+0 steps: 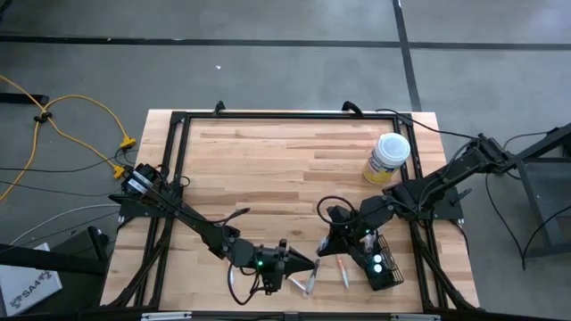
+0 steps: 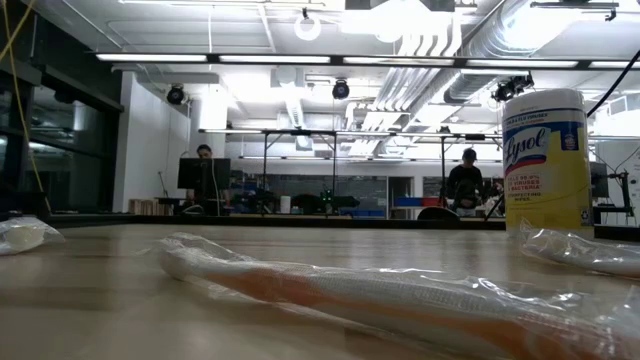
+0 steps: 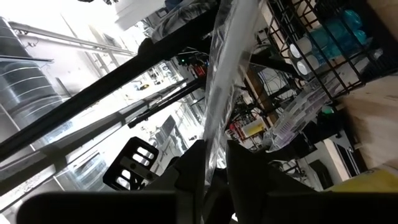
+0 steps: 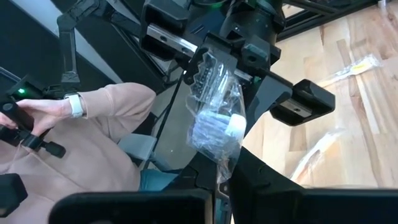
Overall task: Pick & Place toothbrushing station
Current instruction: Put the purple toothbrush into the mesh organizer
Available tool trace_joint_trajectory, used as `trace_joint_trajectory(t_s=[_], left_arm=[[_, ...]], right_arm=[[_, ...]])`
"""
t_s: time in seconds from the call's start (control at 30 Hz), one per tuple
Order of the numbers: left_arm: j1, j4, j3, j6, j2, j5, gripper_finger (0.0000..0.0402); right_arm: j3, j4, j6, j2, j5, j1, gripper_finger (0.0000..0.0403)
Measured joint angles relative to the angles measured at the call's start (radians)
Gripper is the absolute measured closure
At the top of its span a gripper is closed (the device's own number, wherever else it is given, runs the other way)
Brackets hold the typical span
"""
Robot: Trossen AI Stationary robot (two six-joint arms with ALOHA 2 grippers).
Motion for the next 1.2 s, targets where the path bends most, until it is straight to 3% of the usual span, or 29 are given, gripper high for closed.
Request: trace_joint_trajectory(t_s=[0.63, 0.83, 1.03, 1.2], left_arm=[[-0.010, -0.001, 0.000, -0.103, 0.000, -0.019, 0.0344], [-0.026, 0.011, 0.000, -0.267, 0.000, -0.091, 0.0344], [-0.055, 0.138, 0.001, -0.460, 0.000, -0.240, 0.0344], [-0.045, 0.142, 0.001, -0.619, -0.006, -0.342, 0.0344]], right_arm=[[0.000, -0.064, 0.009, -0.004, 0.030, 0.013, 0.0395], [0.000, -0.163, -0.003, -0.043, 0.077, 0.010, 0.0395], [0.000, -0.219, -0.050, -0.099, 0.137, -0.003, 0.0395], [0.000, -0.242, -0.091, -0.148, 0.143, -0.041, 0.0395]])
